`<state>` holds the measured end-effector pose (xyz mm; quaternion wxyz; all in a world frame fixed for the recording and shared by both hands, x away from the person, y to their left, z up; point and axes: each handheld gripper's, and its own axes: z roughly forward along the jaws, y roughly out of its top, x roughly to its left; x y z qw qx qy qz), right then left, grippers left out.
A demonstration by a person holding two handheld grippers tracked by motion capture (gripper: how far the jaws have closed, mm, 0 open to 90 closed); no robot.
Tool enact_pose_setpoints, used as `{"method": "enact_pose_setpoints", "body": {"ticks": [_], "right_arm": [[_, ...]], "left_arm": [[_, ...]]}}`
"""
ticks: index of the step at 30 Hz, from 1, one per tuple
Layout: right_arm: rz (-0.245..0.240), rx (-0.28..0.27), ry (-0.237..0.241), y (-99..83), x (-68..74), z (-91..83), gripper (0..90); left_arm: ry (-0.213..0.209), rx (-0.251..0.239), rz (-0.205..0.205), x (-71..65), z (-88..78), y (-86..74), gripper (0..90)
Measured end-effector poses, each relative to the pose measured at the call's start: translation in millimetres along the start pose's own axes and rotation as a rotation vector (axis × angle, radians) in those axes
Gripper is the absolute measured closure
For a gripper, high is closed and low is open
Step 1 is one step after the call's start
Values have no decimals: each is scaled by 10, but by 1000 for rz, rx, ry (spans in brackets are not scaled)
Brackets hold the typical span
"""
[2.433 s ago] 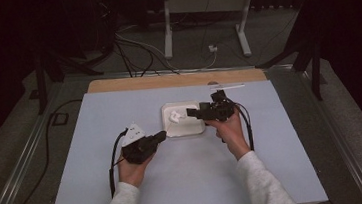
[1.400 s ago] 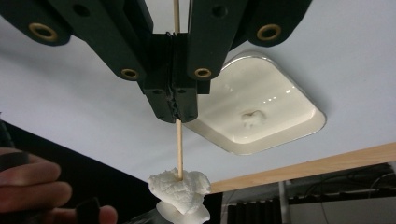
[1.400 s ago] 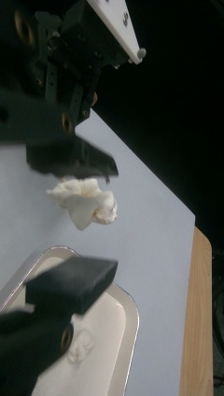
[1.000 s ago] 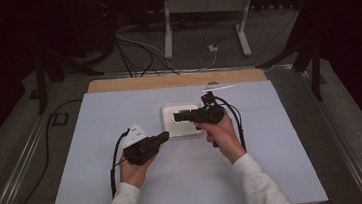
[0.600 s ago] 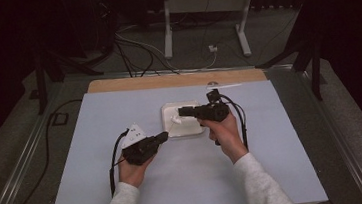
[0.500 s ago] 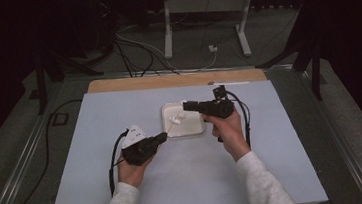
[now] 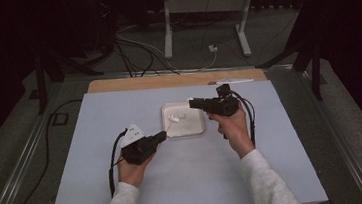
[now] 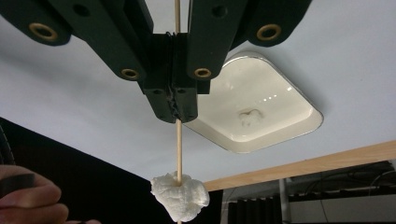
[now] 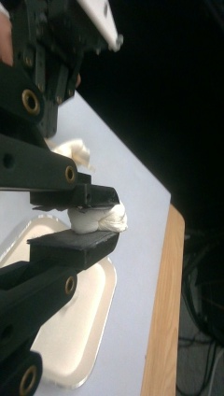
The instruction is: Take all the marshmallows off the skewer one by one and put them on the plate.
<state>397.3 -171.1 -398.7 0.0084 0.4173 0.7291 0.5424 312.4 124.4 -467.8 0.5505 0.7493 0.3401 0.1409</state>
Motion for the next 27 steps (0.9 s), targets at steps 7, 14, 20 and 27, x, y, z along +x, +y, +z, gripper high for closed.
{"method": "enact_pose_setpoints", "body": {"ticks": [7,14,20,27], "right_arm": [[-13,34,-75,-57,-54,103,763],[-9,66,-136,-130,-147,204,760],[-2,96,-178,-200,-237,290,758],[18,127,-215,-284,-328,385,749]], "left_arm": [[-3,-3,-1,-3,-2,5,900],[-4,-1,-1,-3,3,5,900],[-4,0,-3,-6,7,5,900],[-5,0,-3,-10,6,8,900]]}}
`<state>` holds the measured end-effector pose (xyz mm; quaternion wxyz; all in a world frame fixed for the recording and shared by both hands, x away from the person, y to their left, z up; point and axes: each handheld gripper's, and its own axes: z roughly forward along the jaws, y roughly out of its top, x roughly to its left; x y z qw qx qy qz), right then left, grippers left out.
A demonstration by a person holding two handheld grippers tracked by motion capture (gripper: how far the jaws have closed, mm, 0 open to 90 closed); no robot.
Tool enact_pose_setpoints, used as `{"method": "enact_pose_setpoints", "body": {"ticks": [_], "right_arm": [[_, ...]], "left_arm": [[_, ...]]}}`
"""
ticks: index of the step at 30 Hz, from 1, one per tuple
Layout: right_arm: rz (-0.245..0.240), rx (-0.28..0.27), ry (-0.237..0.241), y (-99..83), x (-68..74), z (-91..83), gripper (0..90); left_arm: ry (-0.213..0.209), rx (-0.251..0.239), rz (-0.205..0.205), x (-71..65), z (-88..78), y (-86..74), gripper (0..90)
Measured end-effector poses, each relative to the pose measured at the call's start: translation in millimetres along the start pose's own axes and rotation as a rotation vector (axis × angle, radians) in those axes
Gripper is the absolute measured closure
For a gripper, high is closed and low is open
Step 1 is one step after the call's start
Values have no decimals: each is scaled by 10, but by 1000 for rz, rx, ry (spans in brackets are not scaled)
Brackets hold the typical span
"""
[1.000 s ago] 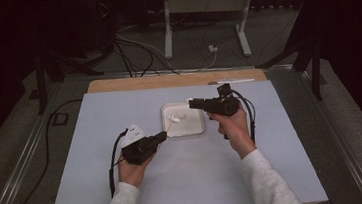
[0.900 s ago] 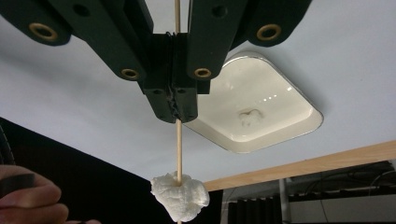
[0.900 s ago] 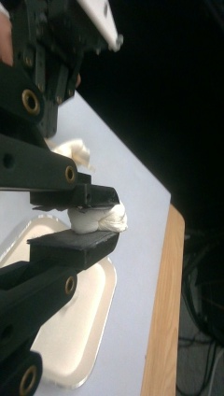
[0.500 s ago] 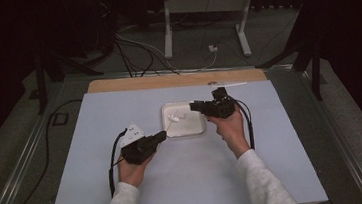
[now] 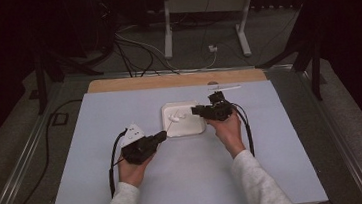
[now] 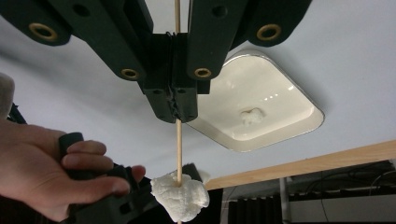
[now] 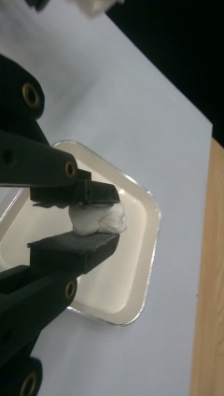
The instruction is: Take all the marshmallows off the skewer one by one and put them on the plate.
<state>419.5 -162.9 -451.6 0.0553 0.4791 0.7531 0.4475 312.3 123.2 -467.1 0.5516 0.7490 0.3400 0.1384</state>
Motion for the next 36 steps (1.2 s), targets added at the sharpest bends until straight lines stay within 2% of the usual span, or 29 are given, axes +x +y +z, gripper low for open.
{"method": "enact_pose_setpoints", "body": {"ticks": [2,3,5,7,8,9,12,16,22,27,36], "right_arm": [[2,12,-13,-23,-15,34,718],[3,20,-23,-33,-24,51,676],[13,40,-36,-50,-44,91,484],[15,64,-24,-64,-59,128,357],[7,65,-39,-72,-51,135,293],[-2,62,-54,-77,-38,134,276],[-10,53,-32,-72,-7,110,211],[-23,41,-5,-42,46,48,175],[-8,11,72,-24,86,-86,160],[-25,-7,113,0,157,-178,156],[-40,-12,194,27,290,-245,159]], "left_arm": [[0,0,-1,-1,1,0,900],[0,1,0,-1,1,0,900],[0,0,-1,-2,1,0,900],[1,-1,0,1,-1,0,900],[2,-1,0,4,-1,0,900],[4,0,0,6,-1,-1,900],[6,0,-2,6,1,-1,900],[7,1,-2,5,2,-1,900],[11,0,-3,8,-3,-1,900],[11,1,-5,5,6,-3,900],[12,3,-4,3,9,-4,900]]}}
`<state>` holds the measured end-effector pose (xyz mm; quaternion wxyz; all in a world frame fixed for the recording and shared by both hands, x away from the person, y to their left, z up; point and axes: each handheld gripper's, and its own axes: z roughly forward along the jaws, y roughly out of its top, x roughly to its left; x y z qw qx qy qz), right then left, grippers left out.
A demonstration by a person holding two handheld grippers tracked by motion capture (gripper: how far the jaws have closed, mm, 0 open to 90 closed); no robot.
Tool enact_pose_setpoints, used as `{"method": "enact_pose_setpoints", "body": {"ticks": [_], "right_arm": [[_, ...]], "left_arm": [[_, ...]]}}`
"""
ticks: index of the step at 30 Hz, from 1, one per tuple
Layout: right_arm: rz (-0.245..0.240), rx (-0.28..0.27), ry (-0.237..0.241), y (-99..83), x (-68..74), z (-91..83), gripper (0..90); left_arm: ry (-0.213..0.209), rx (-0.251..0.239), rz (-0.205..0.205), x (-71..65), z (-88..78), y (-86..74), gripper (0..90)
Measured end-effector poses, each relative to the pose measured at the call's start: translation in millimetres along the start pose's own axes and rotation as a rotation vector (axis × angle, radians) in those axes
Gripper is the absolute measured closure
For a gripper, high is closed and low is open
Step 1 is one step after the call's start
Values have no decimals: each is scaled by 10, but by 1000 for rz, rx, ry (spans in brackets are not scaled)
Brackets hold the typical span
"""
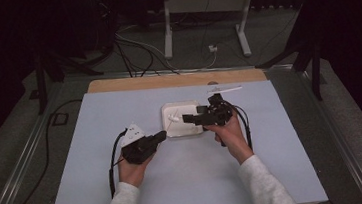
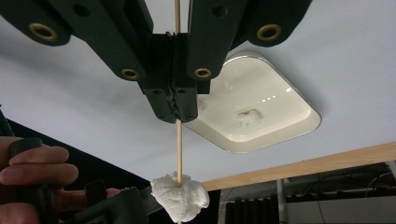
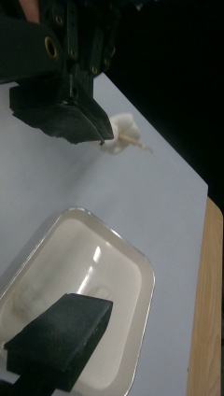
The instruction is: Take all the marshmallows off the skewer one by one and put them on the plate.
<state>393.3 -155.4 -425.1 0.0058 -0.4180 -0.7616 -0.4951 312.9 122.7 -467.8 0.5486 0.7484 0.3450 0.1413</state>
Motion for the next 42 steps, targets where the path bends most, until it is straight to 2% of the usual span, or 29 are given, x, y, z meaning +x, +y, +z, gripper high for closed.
{"method": "enact_pose_setpoints", "body": {"ticks": [2,19,27,30,33,37,42], "right_arm": [[-1,-1,20,5,25,5,160],[-13,30,85,-29,194,141,193],[10,35,122,-50,235,228,232],[27,37,147,-59,233,257,300],[38,36,172,-66,230,275,443],[52,39,202,-70,230,296,551],[71,34,217,-73,224,299,704]], "left_arm": [[0,0,0,1,-1,0,900],[-4,-5,-3,-6,-6,7,900],[-7,-12,-3,-14,-7,11,900],[-9,-14,-2,-15,-9,13,900],[-11,-16,-3,-17,-10,13,900],[-14,-15,-2,-22,-5,12,900],[-18,-13,-1,-31,4,10,900]]}}
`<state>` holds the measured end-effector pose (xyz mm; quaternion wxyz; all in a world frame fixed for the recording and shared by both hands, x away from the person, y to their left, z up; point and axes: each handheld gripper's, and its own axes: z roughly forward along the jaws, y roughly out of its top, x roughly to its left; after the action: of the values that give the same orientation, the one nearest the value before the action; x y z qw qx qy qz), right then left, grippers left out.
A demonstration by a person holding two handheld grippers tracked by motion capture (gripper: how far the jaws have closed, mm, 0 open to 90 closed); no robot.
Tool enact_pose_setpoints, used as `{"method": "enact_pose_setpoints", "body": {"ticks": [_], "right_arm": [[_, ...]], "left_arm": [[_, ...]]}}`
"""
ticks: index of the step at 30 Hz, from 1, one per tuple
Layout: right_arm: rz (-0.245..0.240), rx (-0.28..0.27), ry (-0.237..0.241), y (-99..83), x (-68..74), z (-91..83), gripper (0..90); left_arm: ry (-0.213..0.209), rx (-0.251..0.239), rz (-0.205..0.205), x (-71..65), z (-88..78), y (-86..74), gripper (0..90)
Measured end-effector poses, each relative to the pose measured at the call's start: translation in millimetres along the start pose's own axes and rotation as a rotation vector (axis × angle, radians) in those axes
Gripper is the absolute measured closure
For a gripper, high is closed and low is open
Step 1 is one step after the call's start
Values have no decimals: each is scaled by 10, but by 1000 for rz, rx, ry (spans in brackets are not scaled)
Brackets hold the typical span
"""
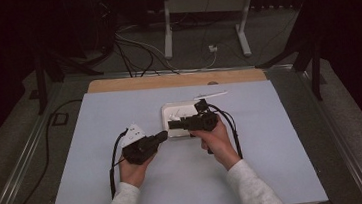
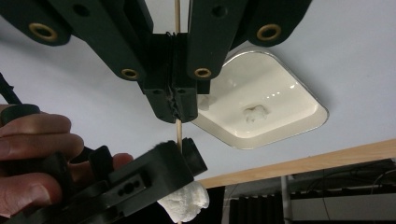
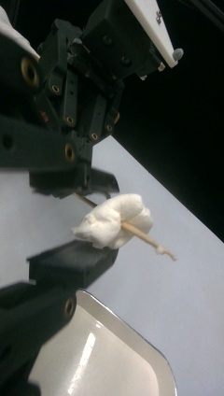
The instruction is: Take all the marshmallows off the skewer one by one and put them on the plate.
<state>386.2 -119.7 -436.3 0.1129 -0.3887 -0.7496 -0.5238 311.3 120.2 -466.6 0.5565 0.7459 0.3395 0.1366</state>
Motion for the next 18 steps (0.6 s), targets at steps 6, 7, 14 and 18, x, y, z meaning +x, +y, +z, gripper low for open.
{"method": "enact_pose_setpoints", "body": {"ticks": [6,7,14,18], "right_arm": [[-8,-16,14,5,26,-16,772],[-9,-21,16,5,27,-19,776],[3,-43,21,10,26,-42,782],[2,-56,11,14,42,-64,785]], "left_arm": [[-5,-5,-2,0,-2,2,900],[-5,-6,-2,2,-4,3,900],[-6,-10,1,3,-8,2,900],[-5,-10,6,1,-9,2,900]]}}
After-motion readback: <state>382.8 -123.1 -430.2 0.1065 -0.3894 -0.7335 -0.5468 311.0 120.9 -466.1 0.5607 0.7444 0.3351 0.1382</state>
